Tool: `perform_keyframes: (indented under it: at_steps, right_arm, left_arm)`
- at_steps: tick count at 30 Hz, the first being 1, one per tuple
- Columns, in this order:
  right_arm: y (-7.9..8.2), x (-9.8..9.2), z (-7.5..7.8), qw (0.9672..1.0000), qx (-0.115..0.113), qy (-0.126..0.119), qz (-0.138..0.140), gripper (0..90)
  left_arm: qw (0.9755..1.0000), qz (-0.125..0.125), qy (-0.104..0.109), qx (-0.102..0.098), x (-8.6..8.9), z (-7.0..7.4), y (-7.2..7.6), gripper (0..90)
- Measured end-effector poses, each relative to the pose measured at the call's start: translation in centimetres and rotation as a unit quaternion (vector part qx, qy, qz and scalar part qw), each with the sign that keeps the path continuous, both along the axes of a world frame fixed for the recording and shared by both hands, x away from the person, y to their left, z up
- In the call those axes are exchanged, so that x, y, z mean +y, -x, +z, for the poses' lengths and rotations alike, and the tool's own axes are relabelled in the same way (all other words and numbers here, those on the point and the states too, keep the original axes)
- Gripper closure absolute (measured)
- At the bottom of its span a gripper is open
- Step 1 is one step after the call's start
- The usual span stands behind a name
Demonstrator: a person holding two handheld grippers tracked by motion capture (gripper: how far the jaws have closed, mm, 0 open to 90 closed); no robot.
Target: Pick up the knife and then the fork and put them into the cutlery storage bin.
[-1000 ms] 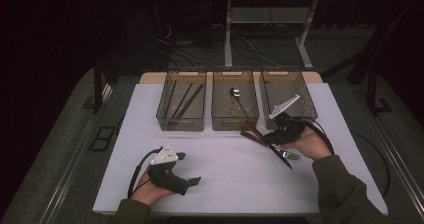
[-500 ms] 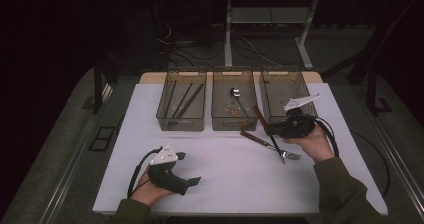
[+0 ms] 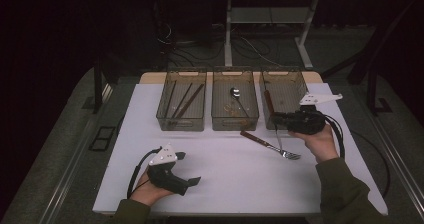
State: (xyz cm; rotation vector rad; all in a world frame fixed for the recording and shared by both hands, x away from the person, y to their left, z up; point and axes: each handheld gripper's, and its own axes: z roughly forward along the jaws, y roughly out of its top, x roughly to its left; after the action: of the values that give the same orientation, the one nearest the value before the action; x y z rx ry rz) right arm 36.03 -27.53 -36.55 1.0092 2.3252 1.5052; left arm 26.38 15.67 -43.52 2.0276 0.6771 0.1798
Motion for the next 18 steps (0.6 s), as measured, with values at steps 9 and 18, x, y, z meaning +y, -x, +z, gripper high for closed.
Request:
perform_keyframes:
  at_steps: [9,18]
  right_arm:
    - [-0.1,-1.1,0.8,0.9983,-0.034,-0.014,-0.045,76.6]
    - [-1.0,-1.7,2.0,0.9961,-0.045,-0.013,-0.074,76.6]
  left_arm:
    - [1.0000,0.001,0.001,0.001,0.0,0.0,0.0,0.2]
    - [1.0000,0.005,0.007,0.002,-0.1,-0.1,0.0,0.2]
